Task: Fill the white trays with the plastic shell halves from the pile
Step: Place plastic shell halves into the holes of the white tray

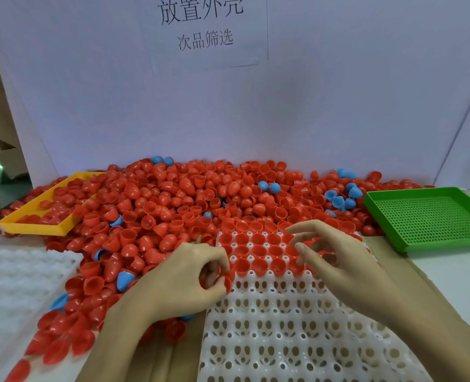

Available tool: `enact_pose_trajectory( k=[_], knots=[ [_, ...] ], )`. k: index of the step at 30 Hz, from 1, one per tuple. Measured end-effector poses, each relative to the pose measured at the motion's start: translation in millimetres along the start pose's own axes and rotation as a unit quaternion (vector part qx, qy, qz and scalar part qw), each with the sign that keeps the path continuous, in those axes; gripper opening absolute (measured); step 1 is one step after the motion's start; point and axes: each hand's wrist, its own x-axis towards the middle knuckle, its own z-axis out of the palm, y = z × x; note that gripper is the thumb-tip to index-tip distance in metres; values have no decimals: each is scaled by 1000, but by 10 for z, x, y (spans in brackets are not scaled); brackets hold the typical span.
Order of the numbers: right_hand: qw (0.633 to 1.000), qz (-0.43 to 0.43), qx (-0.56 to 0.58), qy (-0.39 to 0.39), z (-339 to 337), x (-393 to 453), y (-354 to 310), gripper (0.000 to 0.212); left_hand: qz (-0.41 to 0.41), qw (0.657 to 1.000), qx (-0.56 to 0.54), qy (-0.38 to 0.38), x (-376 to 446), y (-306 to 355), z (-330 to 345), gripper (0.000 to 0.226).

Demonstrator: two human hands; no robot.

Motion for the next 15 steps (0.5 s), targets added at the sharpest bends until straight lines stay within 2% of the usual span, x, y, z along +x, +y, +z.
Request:
enact_pose_trajectory(
  k=[2,8,11,14,15],
  knots=[
    [1000,5,0,4,2,7,17,26,-5,999,21,-24,-6,-11,5,2],
    [1000,3,10,12,6,12,45,26,-4,996,84,-9,-27,-30,-7,23],
    [1000,3,14,16,13,22,51,27,-11,991,107,84,31,-134,25,27],
    [1000,3,15,13,16,17,42,27,-56,960,151,229,99,-314,54,9],
    [1000,2,15,10,18,11,35,26,-91,948,171,252,112,-396,64,12]
  ],
)
